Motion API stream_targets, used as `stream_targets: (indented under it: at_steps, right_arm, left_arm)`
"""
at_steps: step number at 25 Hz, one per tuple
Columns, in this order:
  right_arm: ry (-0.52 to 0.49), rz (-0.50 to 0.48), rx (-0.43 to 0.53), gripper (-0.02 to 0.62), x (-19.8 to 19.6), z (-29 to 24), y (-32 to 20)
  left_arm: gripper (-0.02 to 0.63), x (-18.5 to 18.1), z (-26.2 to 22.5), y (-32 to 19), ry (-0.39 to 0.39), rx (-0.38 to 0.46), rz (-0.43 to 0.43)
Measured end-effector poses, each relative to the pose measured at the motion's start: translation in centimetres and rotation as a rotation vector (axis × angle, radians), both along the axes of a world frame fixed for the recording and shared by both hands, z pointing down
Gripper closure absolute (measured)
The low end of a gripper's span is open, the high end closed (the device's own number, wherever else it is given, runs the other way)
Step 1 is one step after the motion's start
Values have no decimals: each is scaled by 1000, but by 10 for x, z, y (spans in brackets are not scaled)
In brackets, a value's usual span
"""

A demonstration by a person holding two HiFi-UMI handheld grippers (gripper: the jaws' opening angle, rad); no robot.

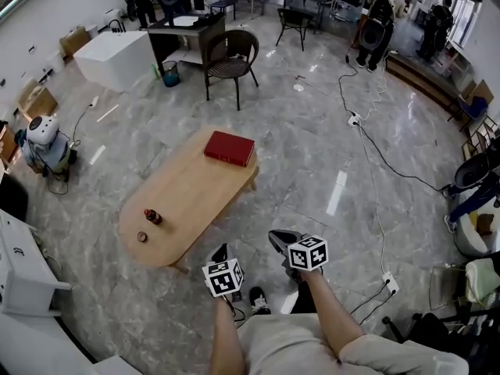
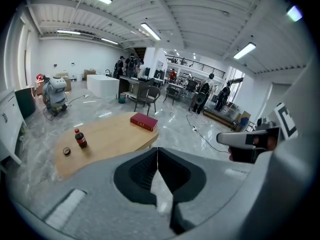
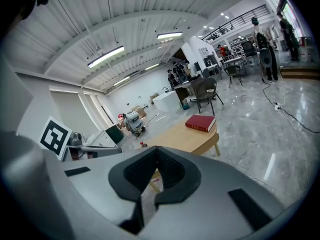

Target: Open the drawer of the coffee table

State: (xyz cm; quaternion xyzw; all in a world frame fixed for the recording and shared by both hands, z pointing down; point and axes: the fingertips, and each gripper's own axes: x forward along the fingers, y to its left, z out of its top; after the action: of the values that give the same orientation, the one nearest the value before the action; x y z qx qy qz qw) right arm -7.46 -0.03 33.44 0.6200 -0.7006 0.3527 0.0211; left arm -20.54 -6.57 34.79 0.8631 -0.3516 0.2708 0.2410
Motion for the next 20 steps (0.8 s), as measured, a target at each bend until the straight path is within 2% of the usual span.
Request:
stream_targets:
  at_steps: [5,9,14,17,20]
  right_arm:
    - [15,-63,11,580,19,-3,-21]
    - [-12,-74,39,580,43,-12,-40]
    - [-35,-46,63,580,93,-24,-52]
    - [-48,-21,84,580,127,-34,-57]
    - [7,-46,64,580,154,-28,-63]
  left_arm:
    - [595,13,-5,-14,-64,47,-13]
    - [595,29,-13,-29,-37,42,-70]
    - [595,69,-22,-42,-22,19,-92]
    - [595,99,-28,-45,-32,35,-93]
    - [595,126,-26,-50,-46,47,-97]
